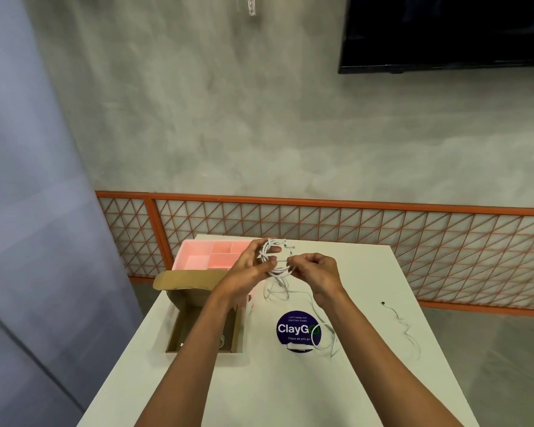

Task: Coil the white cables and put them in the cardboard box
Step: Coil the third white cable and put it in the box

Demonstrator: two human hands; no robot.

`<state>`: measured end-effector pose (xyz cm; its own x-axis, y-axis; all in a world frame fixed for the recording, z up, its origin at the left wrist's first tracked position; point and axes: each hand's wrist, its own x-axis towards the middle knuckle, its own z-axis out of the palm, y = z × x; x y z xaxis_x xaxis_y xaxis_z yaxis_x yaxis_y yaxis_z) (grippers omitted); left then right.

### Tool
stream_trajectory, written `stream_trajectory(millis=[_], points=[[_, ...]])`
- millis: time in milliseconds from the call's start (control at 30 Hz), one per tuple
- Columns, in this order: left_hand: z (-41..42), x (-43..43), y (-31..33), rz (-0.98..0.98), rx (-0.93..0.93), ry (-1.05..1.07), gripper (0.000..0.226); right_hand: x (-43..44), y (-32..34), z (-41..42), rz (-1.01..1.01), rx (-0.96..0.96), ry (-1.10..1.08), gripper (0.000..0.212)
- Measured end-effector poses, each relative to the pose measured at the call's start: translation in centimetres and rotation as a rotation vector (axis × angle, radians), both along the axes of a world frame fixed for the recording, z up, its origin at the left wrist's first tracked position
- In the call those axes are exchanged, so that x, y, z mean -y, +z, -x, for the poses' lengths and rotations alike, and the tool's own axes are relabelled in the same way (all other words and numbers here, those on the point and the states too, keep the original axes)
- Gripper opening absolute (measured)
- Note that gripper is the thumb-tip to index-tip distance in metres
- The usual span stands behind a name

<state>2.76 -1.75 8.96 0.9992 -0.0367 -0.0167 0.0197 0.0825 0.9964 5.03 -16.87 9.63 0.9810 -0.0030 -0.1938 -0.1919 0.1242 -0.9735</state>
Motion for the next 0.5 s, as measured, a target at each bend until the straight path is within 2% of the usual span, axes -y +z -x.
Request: stream_trajectory(millis=[133, 300, 500], points=[[-0.2, 0.5, -0.8, 0.075, 0.000, 0.188, 0.039, -0.2, 0.0, 0.0, -0.121, 0.000, -0.001, 0.016], [-1.2, 1.5, -0.8, 0.062, -0.027, 0.446, 0.032, -0.4, 0.1, 0.3, -0.193, 0.006, -0.005, 0.019], [-1.6, 2.0, -0.1, 0.055, 0.022, 0.547, 0.014, -0.6, 0.4, 1.1, -0.181, -0.051, 0.039, 0.035]])
